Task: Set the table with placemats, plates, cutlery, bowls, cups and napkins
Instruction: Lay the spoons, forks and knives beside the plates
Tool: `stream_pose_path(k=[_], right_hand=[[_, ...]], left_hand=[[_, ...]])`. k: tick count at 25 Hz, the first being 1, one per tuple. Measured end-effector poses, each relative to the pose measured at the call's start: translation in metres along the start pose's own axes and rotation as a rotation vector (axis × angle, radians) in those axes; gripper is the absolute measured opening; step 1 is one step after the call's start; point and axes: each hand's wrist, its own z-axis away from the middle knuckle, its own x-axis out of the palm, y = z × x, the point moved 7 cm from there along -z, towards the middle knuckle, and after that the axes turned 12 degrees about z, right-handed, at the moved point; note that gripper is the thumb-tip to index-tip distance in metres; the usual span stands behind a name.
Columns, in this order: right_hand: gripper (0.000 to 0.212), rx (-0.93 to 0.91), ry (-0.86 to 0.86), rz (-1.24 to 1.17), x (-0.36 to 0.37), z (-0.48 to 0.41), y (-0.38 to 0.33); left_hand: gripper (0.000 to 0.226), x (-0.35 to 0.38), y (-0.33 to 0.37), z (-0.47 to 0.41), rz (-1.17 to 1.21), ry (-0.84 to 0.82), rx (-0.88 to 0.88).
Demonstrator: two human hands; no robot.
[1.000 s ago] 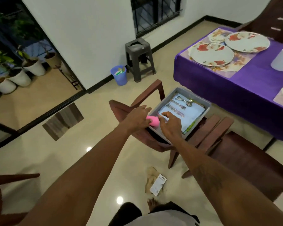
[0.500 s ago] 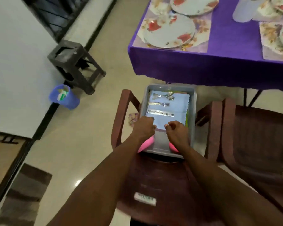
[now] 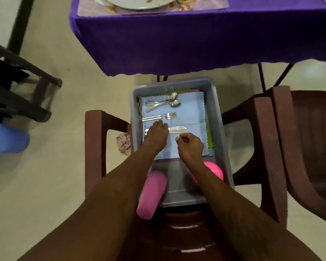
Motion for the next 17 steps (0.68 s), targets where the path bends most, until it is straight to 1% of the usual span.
stream_pose_path(k=[3, 6, 9, 13, 15, 17], right_hand=[[0.016, 0.04, 0.012, 0.004, -0.003, -0.005, 0.014], [0.018, 0.075, 0.018, 0.008, -0.007, -0.004, 0.023], [0.016, 0.108, 0.028, -0.021, -0.011, -0.004, 0.024], [0.01, 0.114, 0.019, -0.054, -0.016, -0.001, 0.021], [0.007, 0.092, 0.005, -0.07, -0.023, 0.002, 0.017], [0.008, 0.073, -0.025, -0.061, -0.03, 0.004, 0.013]], left_hand=[[0.03, 0.011, 0.008, -0.005, -0.141, 0.022, 0.021], [0.028, 0.016, 0.01, 0.004, -0.203, 0.012, 0.058], [0.028, 0.017, 0.009, 0.007, -0.13, 0.025, 0.032], [0.03, 0.017, 0.012, -0.001, -0.1, 0.004, 0.016], [0.029, 0.018, 0.013, 0.0, -0.083, -0.027, 0.007], [0.03, 0.018, 0.01, 0.001, -0.017, -0.077, -0.013]])
